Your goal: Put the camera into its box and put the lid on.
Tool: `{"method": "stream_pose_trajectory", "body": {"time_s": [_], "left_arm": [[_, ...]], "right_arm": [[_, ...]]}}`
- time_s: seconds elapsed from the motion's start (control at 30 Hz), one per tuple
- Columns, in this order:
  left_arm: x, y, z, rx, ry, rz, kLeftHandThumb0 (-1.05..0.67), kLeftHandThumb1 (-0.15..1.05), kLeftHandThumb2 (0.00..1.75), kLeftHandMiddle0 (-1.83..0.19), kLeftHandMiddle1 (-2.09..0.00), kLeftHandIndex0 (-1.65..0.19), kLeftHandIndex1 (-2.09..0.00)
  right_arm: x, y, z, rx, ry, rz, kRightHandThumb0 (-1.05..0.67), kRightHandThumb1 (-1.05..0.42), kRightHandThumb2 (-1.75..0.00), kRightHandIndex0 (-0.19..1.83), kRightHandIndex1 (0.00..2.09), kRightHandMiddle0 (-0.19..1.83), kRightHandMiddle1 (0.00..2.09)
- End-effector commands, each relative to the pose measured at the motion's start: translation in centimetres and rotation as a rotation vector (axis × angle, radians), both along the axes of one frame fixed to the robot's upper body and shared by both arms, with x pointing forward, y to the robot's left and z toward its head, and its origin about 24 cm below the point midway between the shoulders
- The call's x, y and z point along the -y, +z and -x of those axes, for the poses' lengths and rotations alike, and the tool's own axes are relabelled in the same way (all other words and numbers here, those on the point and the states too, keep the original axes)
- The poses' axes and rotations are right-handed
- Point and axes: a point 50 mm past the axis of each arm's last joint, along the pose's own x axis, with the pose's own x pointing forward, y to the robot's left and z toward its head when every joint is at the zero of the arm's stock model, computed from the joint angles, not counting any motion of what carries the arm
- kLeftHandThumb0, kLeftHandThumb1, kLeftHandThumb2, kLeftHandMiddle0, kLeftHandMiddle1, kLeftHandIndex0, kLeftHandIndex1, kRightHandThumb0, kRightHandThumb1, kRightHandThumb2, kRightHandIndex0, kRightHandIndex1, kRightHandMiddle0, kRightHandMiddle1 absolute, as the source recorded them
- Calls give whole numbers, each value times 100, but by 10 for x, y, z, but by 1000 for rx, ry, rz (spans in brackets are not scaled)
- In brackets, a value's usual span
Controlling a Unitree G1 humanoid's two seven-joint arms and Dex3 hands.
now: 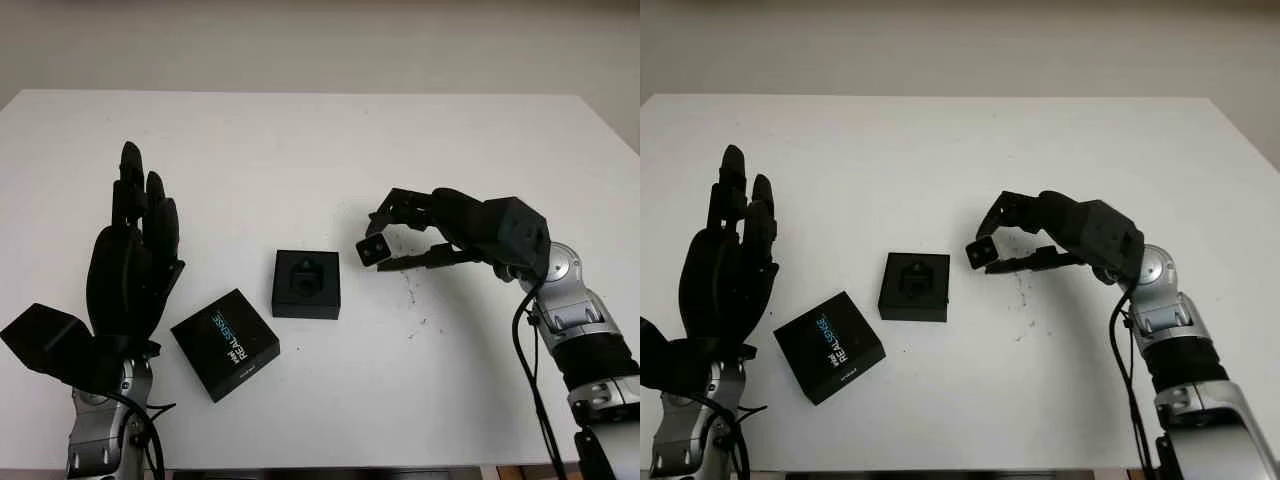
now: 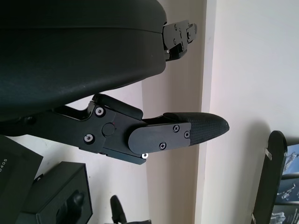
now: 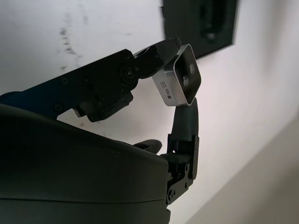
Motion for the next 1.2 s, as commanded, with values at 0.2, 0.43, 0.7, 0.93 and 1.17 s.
{"method": "stream_pose_trajectory", "body": {"time_s": [0.2, 0.43, 0.7, 0.93, 1.17], "left_arm": [[0, 3, 2, 14, -7, -2, -74, 105, 48, 16, -6, 18, -5], [1, 4, 1, 19, -10, -6, -74, 105, 48, 17, -5, 18, -5], [2, 3, 0, 15, -6, 0, -74, 105, 49, 16, -6, 17, -6], [2, 3, 1, 17, -7, 11, -74, 105, 47, 16, -5, 17, -6], [3, 3, 0, 12, -4, 6, -75, 105, 47, 16, -5, 17, -5]], "right_arm": [[-11, 6, 8, -1, -47, -215, -39, -97, -6, 18, 16, 25, 178], [-21, 4, 15, -70, -73, -346, -36, -99, -6, 15, 14, 14, 180], [-51, -12, 26, -97, -58, -385, -30, -102, -6, 15, 13, 10, 192], [-64, -25, 26, -141, -39, -373, -33, -100, -5, 13, 12, 16, 194], [-74, -31, 25, -180, -32, -383, -35, -98, -4, 14, 13, 20, 189]]}}
